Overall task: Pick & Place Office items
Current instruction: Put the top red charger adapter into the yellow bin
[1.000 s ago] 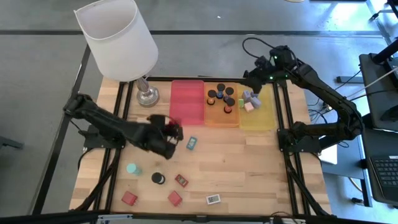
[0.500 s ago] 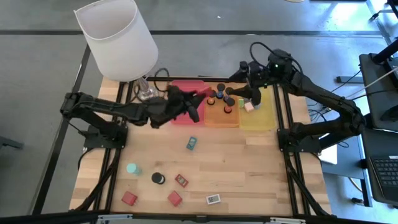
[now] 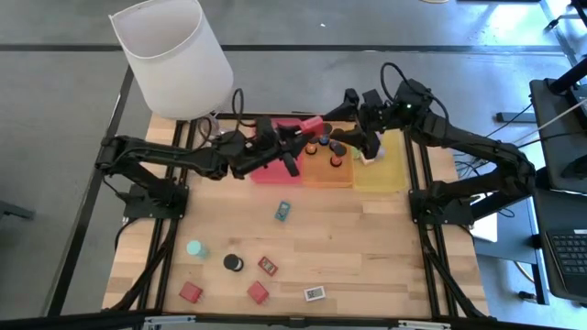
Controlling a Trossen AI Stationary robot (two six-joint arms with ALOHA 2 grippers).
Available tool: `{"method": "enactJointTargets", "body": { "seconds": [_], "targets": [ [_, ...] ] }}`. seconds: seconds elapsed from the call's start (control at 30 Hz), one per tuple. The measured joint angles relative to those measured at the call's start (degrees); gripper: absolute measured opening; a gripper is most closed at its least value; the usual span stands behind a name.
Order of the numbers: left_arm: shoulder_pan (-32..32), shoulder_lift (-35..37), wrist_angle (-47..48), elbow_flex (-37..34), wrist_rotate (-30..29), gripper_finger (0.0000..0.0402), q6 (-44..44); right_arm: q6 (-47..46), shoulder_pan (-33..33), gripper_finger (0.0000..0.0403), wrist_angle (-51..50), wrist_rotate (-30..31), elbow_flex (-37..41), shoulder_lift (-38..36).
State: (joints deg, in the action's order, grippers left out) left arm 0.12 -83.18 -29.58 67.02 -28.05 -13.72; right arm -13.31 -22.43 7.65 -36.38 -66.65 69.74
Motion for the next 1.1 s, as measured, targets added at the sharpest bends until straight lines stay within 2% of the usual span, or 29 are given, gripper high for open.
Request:
{"method": "enactJointTargets", "body": {
  "seconds": [0.23, 0.43, 0.47, 0.6, 0.7, 0.93, 1.1],
  "targets": [
    [0.04, -1.77, -1.92, -0.04, -3.58, 0.0116, 2.97, -5.03, 1.09, 0.0275, 2.49, 3.42, -0.02, 2.48],
    [-0.07, -1.75, -2.38, -0.04, -1.16, 0.0116, 2.86, -4.79, 1.18, 0.0275, 3.47, 5.66, -0.04, 2.50],
    [-0.21, -1.85, -2.41, 0.07, 1.44, 0.0116, 2.97, -4.71, 1.21, 0.0275, 3.64, 5.81, -0.08, 2.67],
    [-0.80, -2.10, -2.27, -0.07, 3.95, 0.0116, 3.08, -4.69, 1.44, 0.0275, 3.48, 5.37, 0.11, 2.95],
    [-1.06, -1.99, -3.04, 0.00, 1.34, 0.0116, 4.41, -4.69, 1.23, 0.0275, 3.58, 5.36, 0.09, 2.87],
    [0.13, -1.97, -5.02, 0.00, 1.37, 0.0116, 6.02, -5.26, 1.61, 0.0274, 3.51, 4.21, 0.09, 2.87],
    [0.79, -1.94, -5.18, 0.00, 2.66, 0.0116, 5.70, -7.33, 1.66, 0.0246, 3.66, 3.48, 0.09, 2.83]
  ]
}}
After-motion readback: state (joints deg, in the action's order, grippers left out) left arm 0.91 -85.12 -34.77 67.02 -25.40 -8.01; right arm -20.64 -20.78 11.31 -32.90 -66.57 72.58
